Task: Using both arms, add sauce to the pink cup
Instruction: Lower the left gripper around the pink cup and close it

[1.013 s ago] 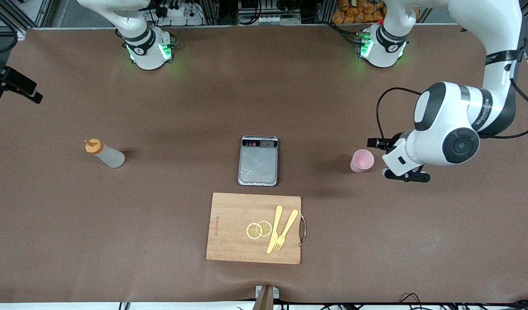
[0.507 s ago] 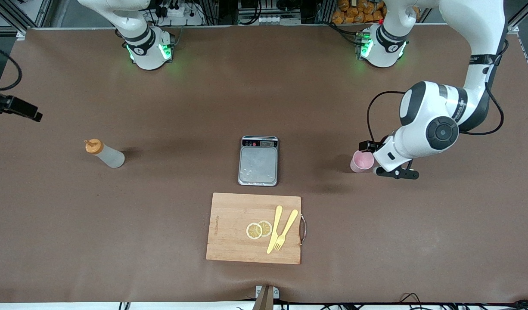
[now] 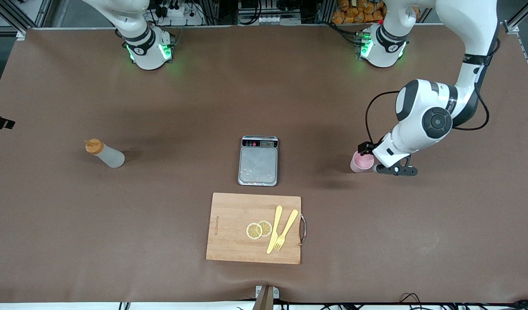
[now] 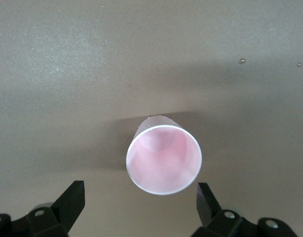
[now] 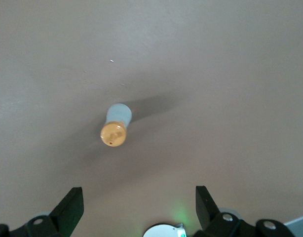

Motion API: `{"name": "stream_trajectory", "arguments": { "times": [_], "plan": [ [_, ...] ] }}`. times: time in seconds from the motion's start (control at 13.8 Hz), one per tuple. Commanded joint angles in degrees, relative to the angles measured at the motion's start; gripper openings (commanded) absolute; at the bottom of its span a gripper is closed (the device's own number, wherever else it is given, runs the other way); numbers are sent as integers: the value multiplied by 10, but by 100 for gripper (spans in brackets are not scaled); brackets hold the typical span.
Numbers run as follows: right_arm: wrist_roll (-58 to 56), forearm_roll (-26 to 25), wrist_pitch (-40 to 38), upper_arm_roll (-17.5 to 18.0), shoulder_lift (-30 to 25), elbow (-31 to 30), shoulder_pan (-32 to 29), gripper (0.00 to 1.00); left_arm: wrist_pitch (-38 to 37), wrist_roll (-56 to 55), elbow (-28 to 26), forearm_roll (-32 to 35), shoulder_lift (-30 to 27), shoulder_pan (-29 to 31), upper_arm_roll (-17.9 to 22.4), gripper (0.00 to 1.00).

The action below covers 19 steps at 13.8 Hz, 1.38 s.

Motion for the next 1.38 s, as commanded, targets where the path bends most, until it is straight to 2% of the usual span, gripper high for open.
{"name": "stream_trajectory", "arguments": {
  "times": [0.0,0.22,0.36,0.51,0.94,1.01,1.09,1.3],
  "plan": [
    [9,10,-12,9,19,2,-49,100,33,5,-18,6,2,10,-2,100],
    [54,13,-24,10,60,4,-79,100,39,5,-5,7,35,8,-2,100],
    [80,54,-26,9,83,4,-104,100,39,4,5,8,68,0,-2,100],
    [110,105,-26,9,105,5,-128,100,40,4,9,17,75,3,-2,100],
    [208,140,-22,9,158,9,-142,100,40,4,26,19,105,1,-2,99],
    [219,152,-22,9,171,10,-146,100,40,4,29,19,109,1,-2,58],
    [228,170,-23,9,185,15,-151,100,40,5,31,20,113,1,-2,1],
    [234,212,-23,10,227,22,-175,100,40,9,40,54,116,4,-2,0]
  ]
}}
